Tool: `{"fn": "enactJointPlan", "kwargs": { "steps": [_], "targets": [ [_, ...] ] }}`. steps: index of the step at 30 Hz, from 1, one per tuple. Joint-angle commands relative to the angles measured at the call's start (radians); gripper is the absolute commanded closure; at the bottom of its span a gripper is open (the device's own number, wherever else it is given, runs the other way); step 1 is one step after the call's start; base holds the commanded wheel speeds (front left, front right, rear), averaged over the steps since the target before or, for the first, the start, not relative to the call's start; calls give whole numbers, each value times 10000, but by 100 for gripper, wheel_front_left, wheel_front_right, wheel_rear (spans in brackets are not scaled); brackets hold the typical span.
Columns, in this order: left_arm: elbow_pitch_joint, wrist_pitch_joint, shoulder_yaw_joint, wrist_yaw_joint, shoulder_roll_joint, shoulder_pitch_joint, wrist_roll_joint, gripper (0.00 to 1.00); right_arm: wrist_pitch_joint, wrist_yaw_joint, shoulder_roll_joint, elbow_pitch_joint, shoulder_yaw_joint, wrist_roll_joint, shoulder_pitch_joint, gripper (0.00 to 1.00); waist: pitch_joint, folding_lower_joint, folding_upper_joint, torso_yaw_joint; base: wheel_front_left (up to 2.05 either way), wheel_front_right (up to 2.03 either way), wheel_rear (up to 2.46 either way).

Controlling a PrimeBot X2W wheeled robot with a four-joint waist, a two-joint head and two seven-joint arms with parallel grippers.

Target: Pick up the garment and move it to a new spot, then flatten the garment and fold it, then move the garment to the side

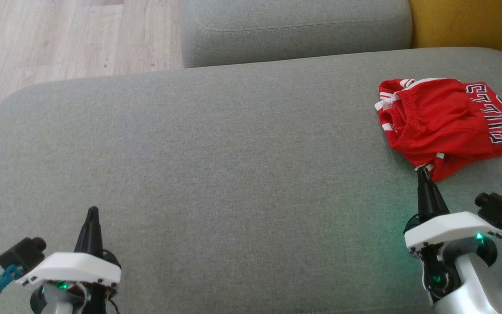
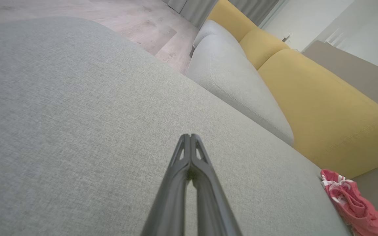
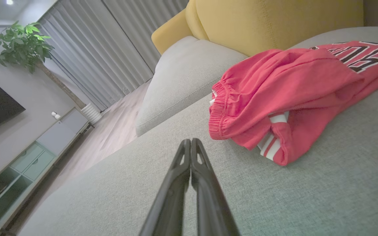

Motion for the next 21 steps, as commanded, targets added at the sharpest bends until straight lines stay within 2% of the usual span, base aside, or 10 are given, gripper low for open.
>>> {"fn": "enactJointPlan", "kwargs": {
  "steps": [1, 21],
  "targets": [
    [-381, 65, 199, -25, 66, -441, -271, 100, 97, -2, 50, -432, -31, 302, -157, 100, 0, 0, 0, 2, 0, 0, 0],
    [-711, 625, 310, -37, 42, -434, -2391, 100, 643, -4, 142, -966, -410, 2434, 100, 100, 5, 0, 0, 23, 0, 0, 0]
  ]
}}
